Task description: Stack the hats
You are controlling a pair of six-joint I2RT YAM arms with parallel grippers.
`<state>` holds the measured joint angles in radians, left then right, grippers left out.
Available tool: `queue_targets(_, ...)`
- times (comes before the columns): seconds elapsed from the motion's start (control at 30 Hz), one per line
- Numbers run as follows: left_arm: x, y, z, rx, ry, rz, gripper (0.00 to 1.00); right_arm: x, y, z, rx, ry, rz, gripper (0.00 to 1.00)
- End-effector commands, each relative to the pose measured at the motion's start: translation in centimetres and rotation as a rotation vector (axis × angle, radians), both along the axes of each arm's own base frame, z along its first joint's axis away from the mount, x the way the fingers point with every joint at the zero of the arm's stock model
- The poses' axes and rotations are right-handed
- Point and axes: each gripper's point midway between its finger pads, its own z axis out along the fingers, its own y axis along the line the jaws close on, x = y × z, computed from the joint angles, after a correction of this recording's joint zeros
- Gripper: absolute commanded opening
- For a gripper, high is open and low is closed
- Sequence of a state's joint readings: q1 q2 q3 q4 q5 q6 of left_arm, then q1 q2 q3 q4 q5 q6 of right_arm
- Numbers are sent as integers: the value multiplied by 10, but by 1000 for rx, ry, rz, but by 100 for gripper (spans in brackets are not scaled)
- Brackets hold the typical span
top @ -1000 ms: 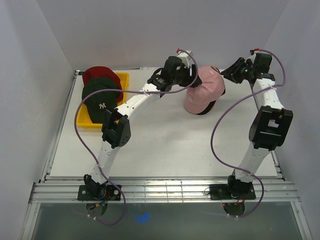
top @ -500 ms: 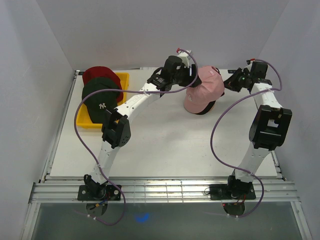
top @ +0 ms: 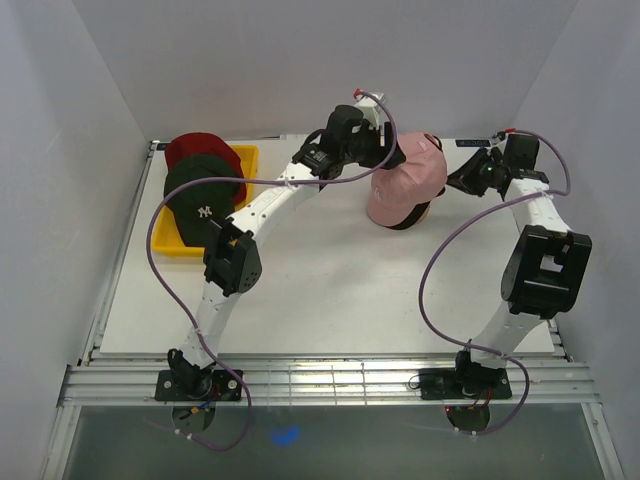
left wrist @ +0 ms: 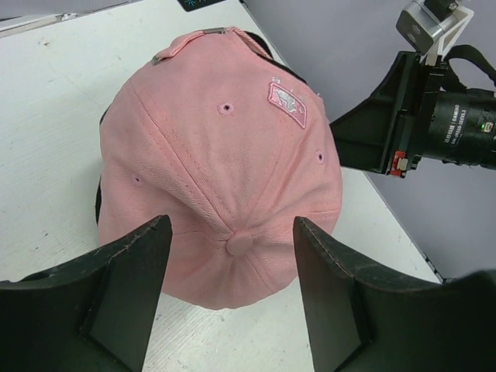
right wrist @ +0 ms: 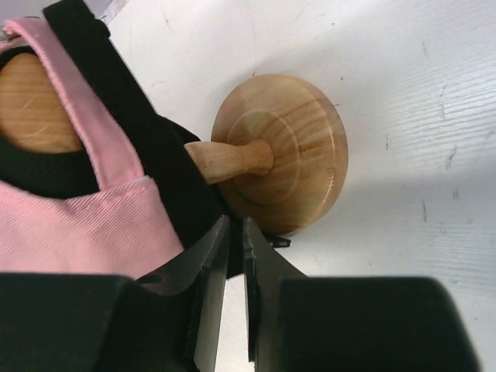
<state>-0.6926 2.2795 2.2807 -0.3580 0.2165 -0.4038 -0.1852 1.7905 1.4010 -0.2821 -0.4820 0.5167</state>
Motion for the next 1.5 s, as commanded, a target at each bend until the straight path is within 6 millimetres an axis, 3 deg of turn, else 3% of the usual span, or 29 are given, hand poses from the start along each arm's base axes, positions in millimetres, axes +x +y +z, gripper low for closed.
queue_targets(0.0,-2,-2,19,-30,-29,-41,74,-3,-15,28,-44,-81,-49,20)
queue_targets(0.03,-4,-3,19,-31,-27,-55,75,-3,-18,33,-41,-86,-63,24)
queue_targets(0.07,-5,-4,16,-29,-20,-62,75,-3,-27,37,-31,-89,-90,37)
queue_targets(0.2,-8,-8,12,-30,-11,-102,77,5,-31,63,-4,-143,-91,52)
queue_targets(0.27,-9,-9,9,-29,3,-116,77,13,-30,81,4,-179,-83,55)
queue_targets(0.33,-8,-8,5,-27,12,-115,77,20,-32,85,7,-180,-83,58)
queue_targets(0.37,-8,-8,4,-26,15,-116,77,27,-33,99,4,-213,-77,61)
queue_targets(0.43,-8,-8,0,-18,20,-112,77,35,-29,97,35,-201,-47,62)
queue_targets(0.47,-8,-7,1,-17,20,-109,77,40,-25,107,50,-225,-23,63)
queue_targets(0.6,-7,-6,0,-16,24,-99,77,55,-18,108,80,-231,3,63)
queue_targets(0.63,-6,-6,-2,-15,25,-97,77,57,-17,100,82,-210,8,62)
queue_targets(0.77,-5,-6,-1,-16,26,-89,77,61,-7,92,81,-202,37,53)
queue_targets(1.03,-5,-5,-2,-11,29,-81,77,58,14,79,104,-199,101,47)
queue_targets(1.47,-4,-3,-1,-9,29,-72,77,51,17,69,105,-183,111,36)
